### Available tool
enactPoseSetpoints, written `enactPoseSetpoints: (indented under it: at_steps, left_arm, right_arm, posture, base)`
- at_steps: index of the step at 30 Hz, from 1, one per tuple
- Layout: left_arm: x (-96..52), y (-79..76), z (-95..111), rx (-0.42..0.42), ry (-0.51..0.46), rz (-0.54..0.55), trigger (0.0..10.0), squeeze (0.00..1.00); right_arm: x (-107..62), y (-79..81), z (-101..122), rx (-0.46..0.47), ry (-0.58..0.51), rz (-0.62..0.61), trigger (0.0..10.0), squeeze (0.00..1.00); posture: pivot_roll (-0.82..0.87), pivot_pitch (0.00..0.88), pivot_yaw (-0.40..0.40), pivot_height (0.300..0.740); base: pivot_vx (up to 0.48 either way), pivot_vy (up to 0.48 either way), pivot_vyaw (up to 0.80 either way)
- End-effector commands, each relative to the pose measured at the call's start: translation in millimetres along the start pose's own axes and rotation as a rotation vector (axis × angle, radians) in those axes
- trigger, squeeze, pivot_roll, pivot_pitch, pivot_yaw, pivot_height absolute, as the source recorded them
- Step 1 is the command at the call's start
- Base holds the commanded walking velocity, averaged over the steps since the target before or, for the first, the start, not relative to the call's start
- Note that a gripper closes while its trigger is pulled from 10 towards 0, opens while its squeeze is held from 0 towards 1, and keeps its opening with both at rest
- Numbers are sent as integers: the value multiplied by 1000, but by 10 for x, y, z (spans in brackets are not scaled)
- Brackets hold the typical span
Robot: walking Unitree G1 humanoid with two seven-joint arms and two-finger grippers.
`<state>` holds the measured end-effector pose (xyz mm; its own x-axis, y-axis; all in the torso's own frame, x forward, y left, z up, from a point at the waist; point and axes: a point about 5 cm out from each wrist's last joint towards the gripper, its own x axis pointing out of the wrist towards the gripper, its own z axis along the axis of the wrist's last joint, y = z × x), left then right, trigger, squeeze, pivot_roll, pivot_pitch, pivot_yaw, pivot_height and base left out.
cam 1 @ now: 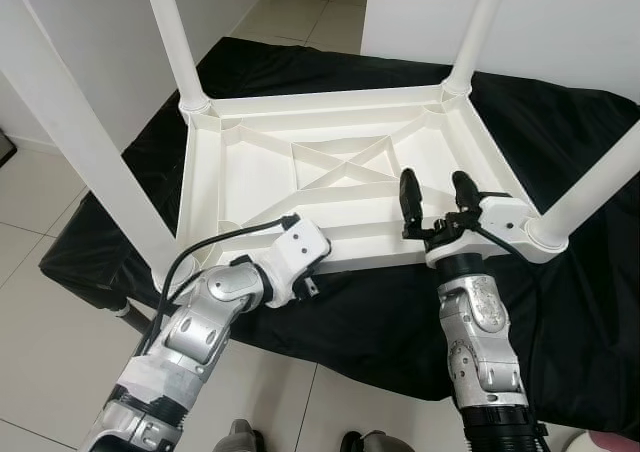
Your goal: Building children table
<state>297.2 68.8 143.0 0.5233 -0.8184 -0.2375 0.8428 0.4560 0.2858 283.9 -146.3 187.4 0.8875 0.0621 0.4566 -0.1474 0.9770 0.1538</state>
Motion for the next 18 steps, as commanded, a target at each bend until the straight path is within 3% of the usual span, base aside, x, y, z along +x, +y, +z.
enactPoseSetpoints:
  at_steps: [1, 2, 3, 4, 18]
  left_arm:
    - [-6, 65, -181, -25, 89, 180, 7294, 0]
    - [1, 85, -195, -35, 102, 194, 980, 0]
    - [1, 85, -195, -35, 102, 194, 980, 0]
    - [5, 98, -202, -45, 109, 203, 0, 0]
    - [71, 328, -109, -96, 104, 368, 0, 0]
  right_arm:
    - [-10, -10, 7, -1, 3, -11, 10000, 0]
    - [-10, -11, 7, 0, 4, -13, 10000, 0]
    - [-10, -11, 7, 0, 4, -13, 10000, 0]
    - [-9, -12, 8, 0, 4, -15, 10000, 0]
    - [-13, -36, 15, -9, 5, -36, 10000, 0]
  posture:
    - [47, 111, -2, 740]
    - [46, 111, -2, 740]
    - [46, 111, -2, 740]
    - [46, 111, -2, 740]
    - [44, 123, 7, 740]
  base:
    - [0, 0, 0]
    - [0, 0, 0]
    - [0, 0, 0]
    - [0, 0, 0]
    - [0, 0, 0]
